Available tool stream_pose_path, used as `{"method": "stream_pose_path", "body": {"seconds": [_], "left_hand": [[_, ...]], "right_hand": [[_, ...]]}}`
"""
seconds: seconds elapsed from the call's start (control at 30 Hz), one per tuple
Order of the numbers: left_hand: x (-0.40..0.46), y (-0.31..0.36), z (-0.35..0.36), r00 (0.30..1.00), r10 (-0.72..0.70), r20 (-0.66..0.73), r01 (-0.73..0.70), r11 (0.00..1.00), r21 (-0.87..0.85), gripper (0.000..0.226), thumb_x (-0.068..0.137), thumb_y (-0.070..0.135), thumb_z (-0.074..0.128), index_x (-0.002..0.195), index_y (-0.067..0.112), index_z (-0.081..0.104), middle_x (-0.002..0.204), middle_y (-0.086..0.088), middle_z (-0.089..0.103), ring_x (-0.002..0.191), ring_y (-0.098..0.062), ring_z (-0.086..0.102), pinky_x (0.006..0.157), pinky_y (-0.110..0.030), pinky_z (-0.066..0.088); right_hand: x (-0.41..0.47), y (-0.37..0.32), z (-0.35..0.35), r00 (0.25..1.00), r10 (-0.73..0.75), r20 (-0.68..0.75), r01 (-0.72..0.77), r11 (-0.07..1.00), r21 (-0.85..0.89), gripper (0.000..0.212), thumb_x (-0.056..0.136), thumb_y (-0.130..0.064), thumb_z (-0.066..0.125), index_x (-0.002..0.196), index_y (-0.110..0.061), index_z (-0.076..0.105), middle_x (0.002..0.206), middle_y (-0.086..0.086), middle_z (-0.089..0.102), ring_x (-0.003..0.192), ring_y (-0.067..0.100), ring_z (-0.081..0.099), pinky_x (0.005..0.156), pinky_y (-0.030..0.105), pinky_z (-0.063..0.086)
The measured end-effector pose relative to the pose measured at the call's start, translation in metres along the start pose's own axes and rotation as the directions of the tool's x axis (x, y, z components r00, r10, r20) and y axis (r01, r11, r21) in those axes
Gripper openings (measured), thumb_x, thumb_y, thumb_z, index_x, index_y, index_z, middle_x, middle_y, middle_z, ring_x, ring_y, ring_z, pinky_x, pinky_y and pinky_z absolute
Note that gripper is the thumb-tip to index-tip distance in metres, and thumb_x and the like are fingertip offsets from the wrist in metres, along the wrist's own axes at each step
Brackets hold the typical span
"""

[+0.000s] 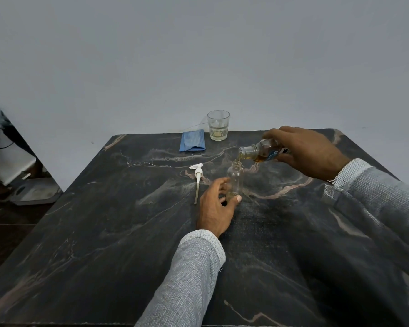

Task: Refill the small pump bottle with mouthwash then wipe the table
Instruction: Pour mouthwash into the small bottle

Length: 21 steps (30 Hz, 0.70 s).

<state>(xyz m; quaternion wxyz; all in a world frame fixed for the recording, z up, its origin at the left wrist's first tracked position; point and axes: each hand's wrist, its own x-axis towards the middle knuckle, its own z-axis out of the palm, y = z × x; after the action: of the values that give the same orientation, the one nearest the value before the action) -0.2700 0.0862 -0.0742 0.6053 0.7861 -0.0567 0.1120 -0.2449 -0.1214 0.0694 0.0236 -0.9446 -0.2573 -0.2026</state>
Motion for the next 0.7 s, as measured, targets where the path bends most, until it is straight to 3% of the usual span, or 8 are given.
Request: {"method": "stream_pose_path", "body": {"seconds": [0.7], "left_hand": [[-0.0003, 0.0004, -0.0005, 1.0, 0.002, 0.007, -0.002, 1.0, -0.009, 0.045, 0.081, 0.013, 0.076, 0.115, 0.032, 0.055, 0.103, 0.023, 0.058, 0.096, 0.011, 0.056, 0.081, -0.006, 0.047]], "right_hand": [[0.0029, -0.0005, -0.007, 1.0, -0.007, 0.001, 0.007, 1.0, -0.021, 0.053, 0.082, -0.017, 0.073, 0.131, -0.019, 0.051, 0.117, 0.008, 0.064, 0.098, 0.029, 0.061, 0.075, 0.037, 0.05]]}}
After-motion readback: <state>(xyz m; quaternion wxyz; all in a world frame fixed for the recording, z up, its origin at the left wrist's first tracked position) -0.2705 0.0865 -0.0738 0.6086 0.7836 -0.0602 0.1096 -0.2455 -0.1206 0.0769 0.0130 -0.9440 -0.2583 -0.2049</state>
